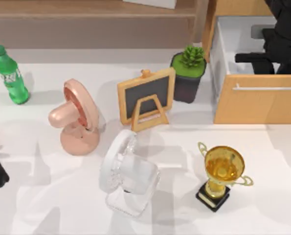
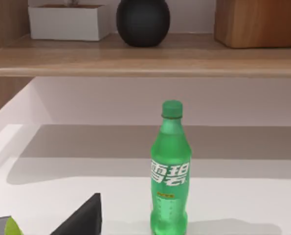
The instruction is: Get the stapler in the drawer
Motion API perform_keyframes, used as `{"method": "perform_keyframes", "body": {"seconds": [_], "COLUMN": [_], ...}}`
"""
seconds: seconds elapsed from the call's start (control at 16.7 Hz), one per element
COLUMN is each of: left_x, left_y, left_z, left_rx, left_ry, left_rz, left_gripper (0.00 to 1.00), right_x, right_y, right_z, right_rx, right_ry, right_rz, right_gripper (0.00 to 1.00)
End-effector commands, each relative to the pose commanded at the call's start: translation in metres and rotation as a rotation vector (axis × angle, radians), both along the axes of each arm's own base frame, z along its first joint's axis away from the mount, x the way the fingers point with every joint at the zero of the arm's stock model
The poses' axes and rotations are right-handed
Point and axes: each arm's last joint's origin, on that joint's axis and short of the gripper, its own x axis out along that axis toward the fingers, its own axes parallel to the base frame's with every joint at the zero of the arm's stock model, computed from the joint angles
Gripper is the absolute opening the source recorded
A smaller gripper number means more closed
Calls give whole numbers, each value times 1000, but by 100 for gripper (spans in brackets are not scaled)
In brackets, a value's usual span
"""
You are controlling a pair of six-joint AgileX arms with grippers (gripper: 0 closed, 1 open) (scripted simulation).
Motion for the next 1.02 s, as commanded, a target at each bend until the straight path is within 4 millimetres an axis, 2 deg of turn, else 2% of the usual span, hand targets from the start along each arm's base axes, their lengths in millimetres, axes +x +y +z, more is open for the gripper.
{"method": "perform_keyframes", "body": {"seconds": [0.06,0.18,0.48,0.66,0.84,1.02], "left_x": [0,0,0,0,0,0], "left_y": [0,0,0,0,0,0], "left_z": [0,0,0,0,0,0], "left_rx": [0,0,0,0,0,0], "left_ry": [0,0,0,0,0,0], "left_rz": [0,0,0,0,0,0], "left_gripper": [100,100,100,100,100,100], "right_x": [0,-2,-24,-40,-53,-51], "right_y": [0,2,6,13,14,9], "right_z": [4,27,117,158,173,160], "right_rx": [-3,-14,-9,25,32,11], "right_ry": [-16,-81,-277,-361,-364,-323], "right_rz": [-1,-12,-112,-162,-177,-163], "right_gripper": [0,0,0,0,0,0]}}
